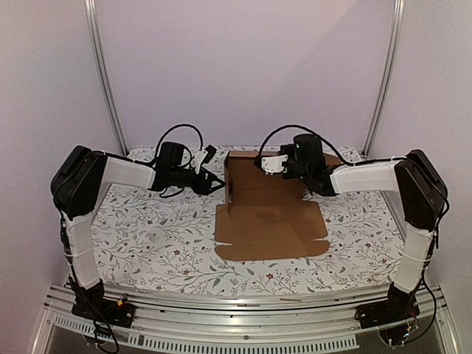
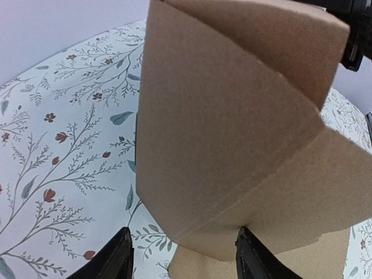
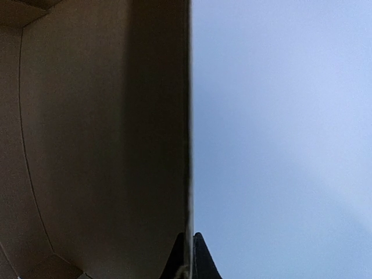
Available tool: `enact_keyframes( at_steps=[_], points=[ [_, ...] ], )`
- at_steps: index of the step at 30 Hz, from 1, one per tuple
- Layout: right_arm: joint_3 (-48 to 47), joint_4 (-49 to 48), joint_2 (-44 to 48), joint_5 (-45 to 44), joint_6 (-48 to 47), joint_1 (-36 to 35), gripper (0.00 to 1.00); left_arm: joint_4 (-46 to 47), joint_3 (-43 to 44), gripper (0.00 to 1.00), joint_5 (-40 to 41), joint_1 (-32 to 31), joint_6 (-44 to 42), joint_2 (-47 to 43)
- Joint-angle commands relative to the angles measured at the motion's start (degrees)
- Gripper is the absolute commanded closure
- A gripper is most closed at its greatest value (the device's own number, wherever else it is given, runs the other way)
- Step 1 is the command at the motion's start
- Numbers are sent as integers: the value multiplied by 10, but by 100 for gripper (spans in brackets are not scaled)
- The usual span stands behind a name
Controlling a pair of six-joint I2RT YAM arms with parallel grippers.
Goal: Fold the paper box
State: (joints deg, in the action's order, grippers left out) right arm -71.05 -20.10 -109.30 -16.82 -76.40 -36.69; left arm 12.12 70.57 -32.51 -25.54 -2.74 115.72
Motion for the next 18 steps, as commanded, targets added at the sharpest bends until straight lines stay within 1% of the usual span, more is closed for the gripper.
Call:
enact_keyframes(
  at_steps=[1, 5, 8, 12, 14, 18],
  points=[
    [47, -5, -22, -34, -10, -16, 95, 70, -32, 39, -2, -23, -1, -24],
    [63, -38, -22, -40, -12, -18, 93, 131, -60, 38, 17, -37, -9, -31],
    [79, -60, -25, -42, -25, -24, 93, 176, -59, 37, 30, -45, -13, -24],
    [102, -101, -30, -41, -50, -33, 94, 184, -31, 37, 56, -53, -15, -6],
    [109, -119, -32, -44, -57, -35, 94, 206, -30, 37, 63, -57, -7, -1],
    [114, -129, -35, -50, -60, -39, 93, 221, -28, 36, 78, -69, -9, 6]
  ],
)
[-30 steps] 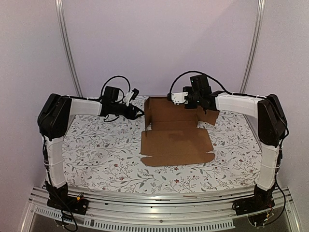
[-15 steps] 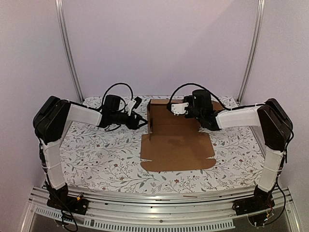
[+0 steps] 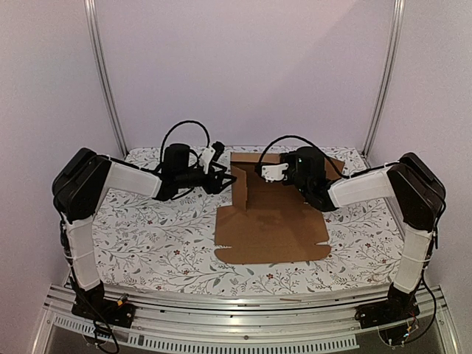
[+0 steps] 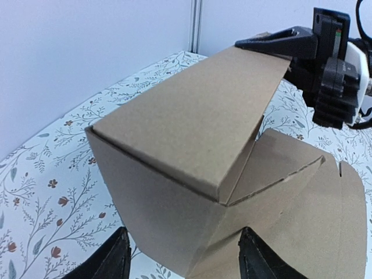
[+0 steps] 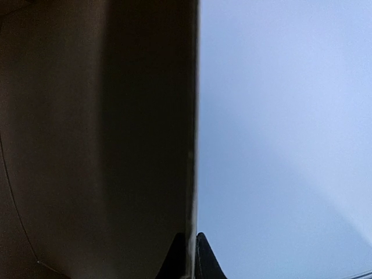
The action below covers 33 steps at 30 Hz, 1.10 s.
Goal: Fold the paper box
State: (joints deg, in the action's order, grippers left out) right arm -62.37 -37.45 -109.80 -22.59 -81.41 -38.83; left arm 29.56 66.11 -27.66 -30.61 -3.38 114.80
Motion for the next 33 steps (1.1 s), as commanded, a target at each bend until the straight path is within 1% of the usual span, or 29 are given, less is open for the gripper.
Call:
enact_keyframes(
  at_steps=[1, 5, 9, 14, 19, 20, 22, 25, 27, 33],
  points=[
    [27, 44, -31, 7, -10, -18, 93, 48, 17, 36, 35, -23, -7, 18],
    [29, 43, -31, 7, -11, -19, 93, 54, 32, 35, 79, -41, -17, 36],
    [37, 34, -32, 4, -16, -21, 93, 72, 36, 38, 153, -60, -23, 47],
    [57, -2, -37, 0, -27, -25, 92, 109, 24, 42, 260, -94, -49, 55],
    [63, -65, -60, -23, -53, -26, 91, 174, -9, 45, 323, -116, -61, 56],
    [63, -74, -65, -27, -62, -26, 91, 185, -16, 45, 331, -117, -54, 53],
    [64, -79, -68, -26, -70, -26, 91, 194, -26, 41, 345, -116, -44, 50],
    [67, -71, -56, -15, -73, -26, 85, 188, -25, 39, 345, -112, -37, 49],
    [69, -68, -46, -7, -76, -26, 81, 183, -23, 42, 336, -109, -32, 48],
    [79, -70, -39, -2, -85, -29, 81, 189, -25, 56, 342, -102, -11, 47]
  ],
)
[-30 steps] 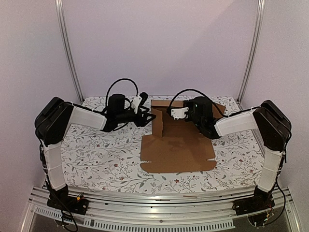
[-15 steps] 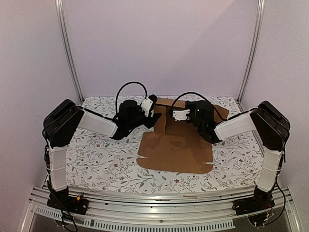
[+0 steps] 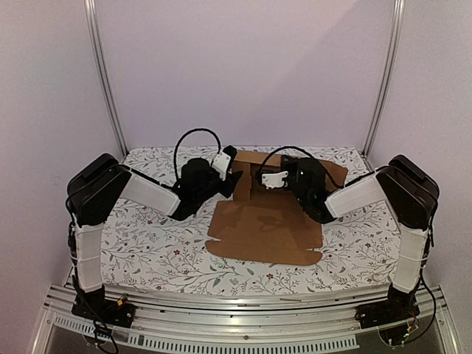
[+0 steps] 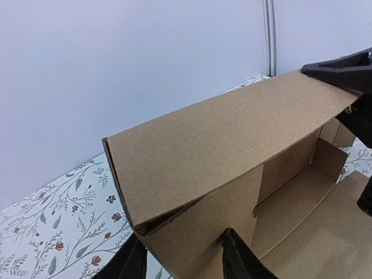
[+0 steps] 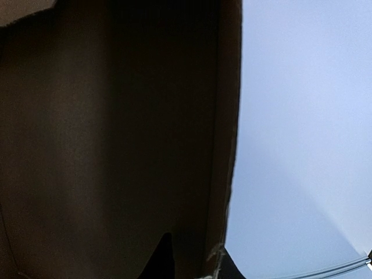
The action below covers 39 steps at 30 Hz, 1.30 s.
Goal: Fold the paper box
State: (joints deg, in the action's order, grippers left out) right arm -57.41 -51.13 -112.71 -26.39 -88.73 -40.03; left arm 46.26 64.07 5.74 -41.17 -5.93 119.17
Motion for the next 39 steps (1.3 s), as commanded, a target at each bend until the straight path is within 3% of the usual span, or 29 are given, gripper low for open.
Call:
enact_keyframes(
  at_steps=[1, 4, 7, 8, 17, 18, 20, 22, 29, 35, 39],
  points=[
    [33, 65, -11, 35, -15, -18, 81, 23, -4, 58, 12, 4, 16, 4],
    [39, 61, -11, 35, -16, -20, 81, 19, 1, 59, 21, 3, 16, 5],
    [41, 64, -7, 37, -8, -22, 81, -21, 29, 41, 22, 1, 15, 15],
    [41, 66, -3, 39, -4, -22, 81, -43, 44, 41, 20, 1, 14, 19],
    [34, 101, 19, 37, 28, -24, 81, -63, 87, 74, 66, 0, 12, 40],
    [33, 108, 22, 37, 35, -24, 81, -66, 90, 73, 73, 0, 15, 40],
    [29, 123, 29, 35, 47, -24, 81, -103, 113, 56, 69, 0, 20, 46],
    [24, 138, 33, 31, 60, -25, 81, -141, 133, 51, 50, 0, 18, 52],
    [17, 152, 40, 28, 76, -26, 81, -216, 148, 62, 22, 2, 9, 50],
    [18, 156, 45, 32, 79, -28, 81, -252, 132, 57, 1, 3, 56, 28],
    [22, 166, 52, 42, 81, -29, 81, -227, 107, 61, -22, 1, 101, 16]
  ],
)
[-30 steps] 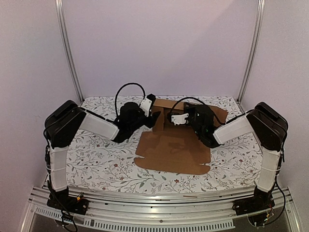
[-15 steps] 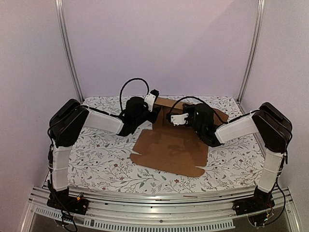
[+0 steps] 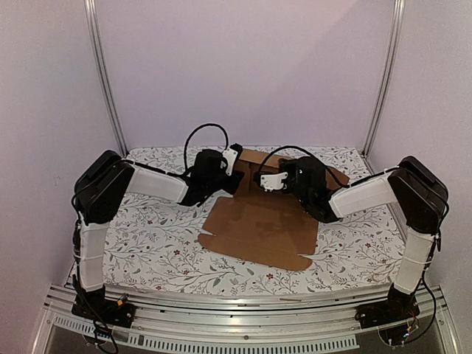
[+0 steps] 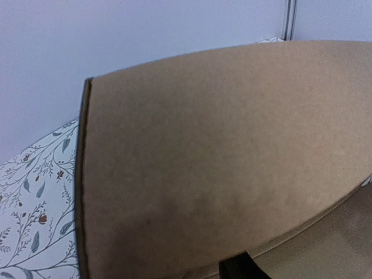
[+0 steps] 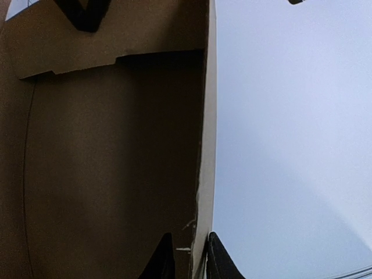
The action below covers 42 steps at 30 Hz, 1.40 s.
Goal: Fold the paper box
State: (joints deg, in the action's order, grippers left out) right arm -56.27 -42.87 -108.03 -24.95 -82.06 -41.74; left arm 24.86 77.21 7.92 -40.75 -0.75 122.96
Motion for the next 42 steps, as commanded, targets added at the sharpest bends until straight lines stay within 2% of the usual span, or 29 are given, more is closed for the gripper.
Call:
enact_keyframes(
  at_steps=[1, 7, 15, 20, 23, 25, 29, 33, 36, 42],
  points=[
    [12, 88, 7, 30, 15, -13, 81, -13, -25, 63, -52, -4, 54, -22],
    [33, 108, 25, 44, 10, -30, 82, 13, -55, 76, -10, -21, 57, -37],
    [26, 132, 35, 26, 20, -38, 81, 29, -48, 88, 10, -27, 55, -29],
    [-5, 214, 50, 8, 44, -38, 74, 28, -45, 98, 16, -27, 57, -27],
    [-54, 346, 71, 5, 87, -39, 67, 11, -49, 99, 9, -26, 61, -35],
    [-109, 486, 85, 25, 126, -38, 61, -9, -54, 99, 5, -26, 63, -45],
    [-282, 831, 94, 160, 253, -32, 50, -51, -71, 99, 8, -22, 45, -77],
    [-436, 1083, 76, 323, 319, -31, 46, -71, -95, 99, -8, -13, 23, -108],
    [-508, 1169, 59, 398, 349, -24, 45, -85, -108, 99, -25, -8, 18, -126],
    [-597, 1174, 12, 444, 427, 21, 45, -80, -149, 98, -51, -9, 42, -155]
  ],
)
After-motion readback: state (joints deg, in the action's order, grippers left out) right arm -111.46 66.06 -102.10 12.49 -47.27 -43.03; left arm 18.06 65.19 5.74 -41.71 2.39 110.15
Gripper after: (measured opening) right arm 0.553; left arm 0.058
